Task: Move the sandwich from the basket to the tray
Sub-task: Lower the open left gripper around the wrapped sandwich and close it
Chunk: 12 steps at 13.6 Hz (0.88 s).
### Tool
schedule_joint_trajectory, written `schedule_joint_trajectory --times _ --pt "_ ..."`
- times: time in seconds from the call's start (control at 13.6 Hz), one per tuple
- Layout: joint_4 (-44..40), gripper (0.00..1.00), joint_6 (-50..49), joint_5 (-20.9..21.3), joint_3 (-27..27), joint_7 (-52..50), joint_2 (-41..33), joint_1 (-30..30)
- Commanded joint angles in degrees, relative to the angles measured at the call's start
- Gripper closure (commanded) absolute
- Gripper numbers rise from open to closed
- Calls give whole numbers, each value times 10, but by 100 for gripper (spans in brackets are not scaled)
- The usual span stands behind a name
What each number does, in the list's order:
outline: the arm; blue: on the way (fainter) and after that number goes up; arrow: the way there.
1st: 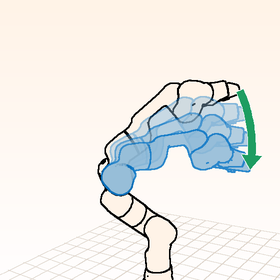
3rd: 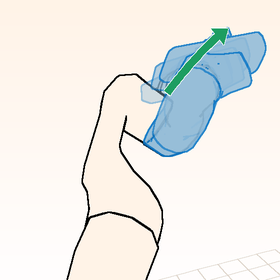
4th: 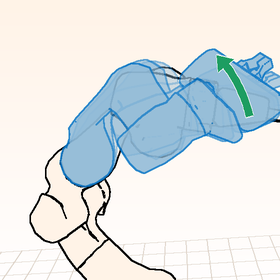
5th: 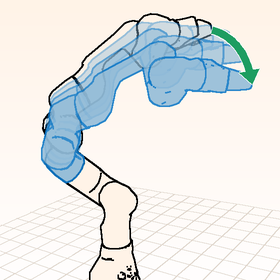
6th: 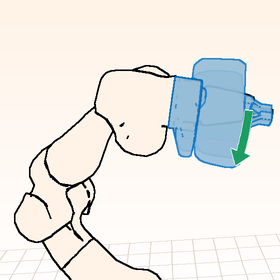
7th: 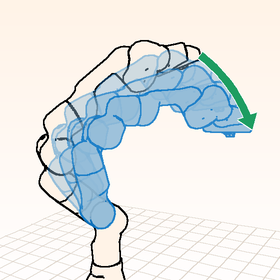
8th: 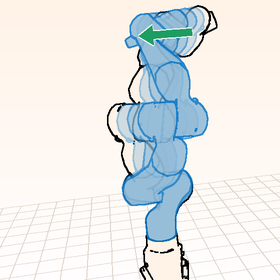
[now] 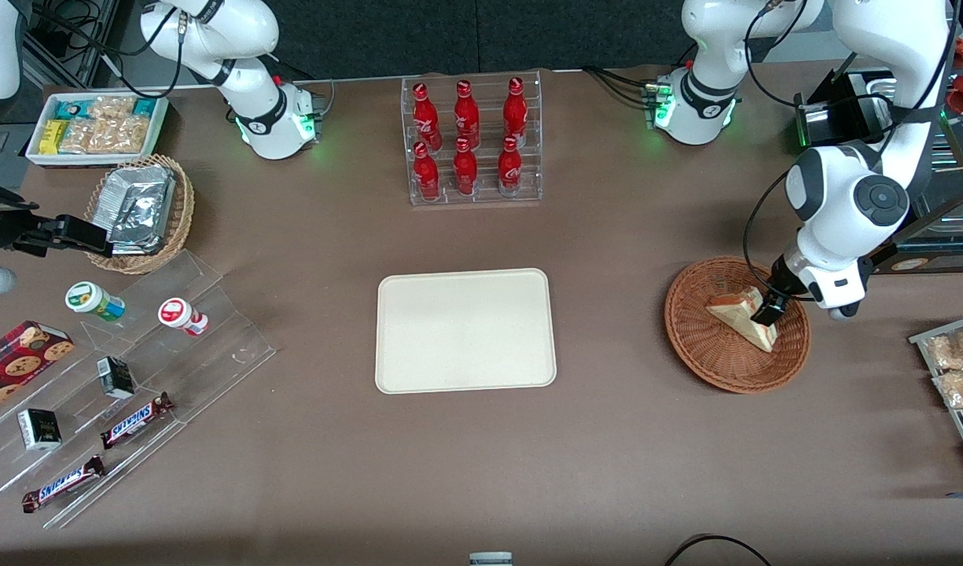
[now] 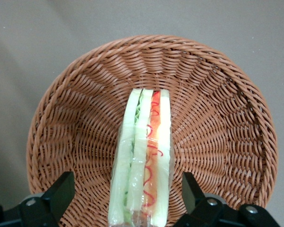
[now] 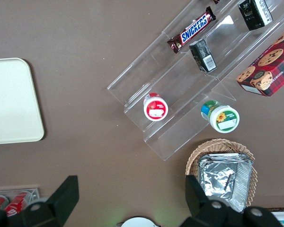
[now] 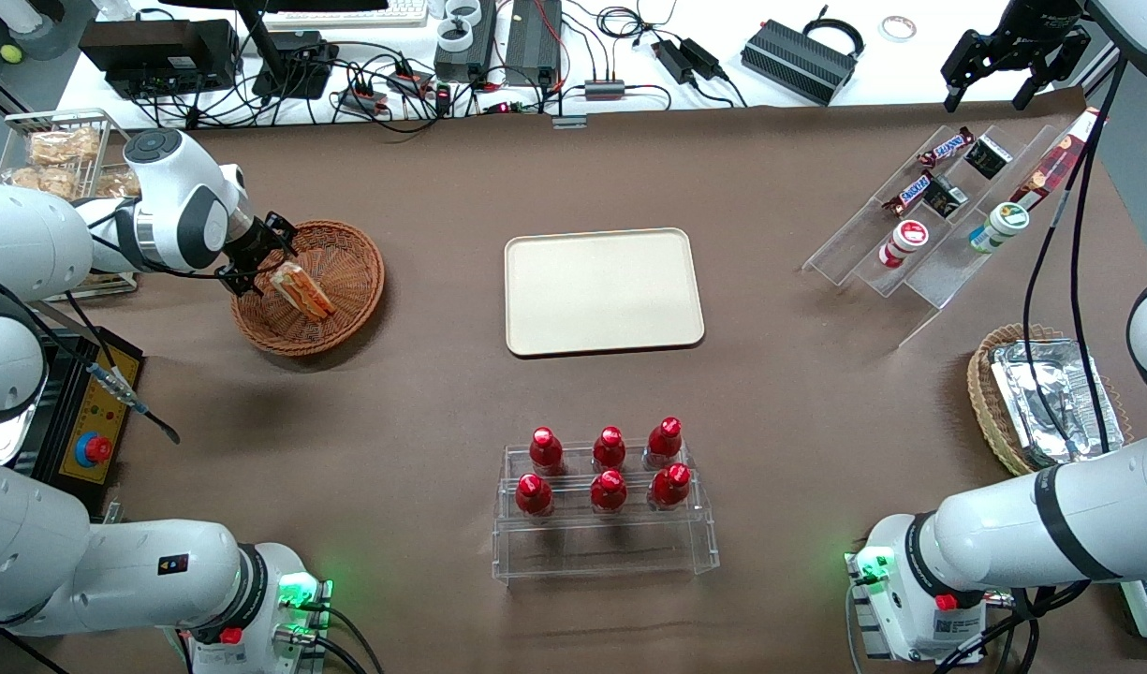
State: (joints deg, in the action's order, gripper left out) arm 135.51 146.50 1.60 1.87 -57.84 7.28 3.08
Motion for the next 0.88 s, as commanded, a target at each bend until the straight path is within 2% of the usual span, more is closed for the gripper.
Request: schedule_joint_trajectory --times 0.0,0.37,0.44,0.66,0.73,0.81 --pt "5 0 19 -9 2 -12 8 -13" --pt "10 0 40 -9 8 -27 27 -15" --pt "13 3 46 -8 8 -26 29 -15" --pt "10 65 47 -9 8 -28 33 -15" --pt "8 77 47 -9 8 -27 31 -15" --pt "6 83 44 -9 8 -26 27 -14"
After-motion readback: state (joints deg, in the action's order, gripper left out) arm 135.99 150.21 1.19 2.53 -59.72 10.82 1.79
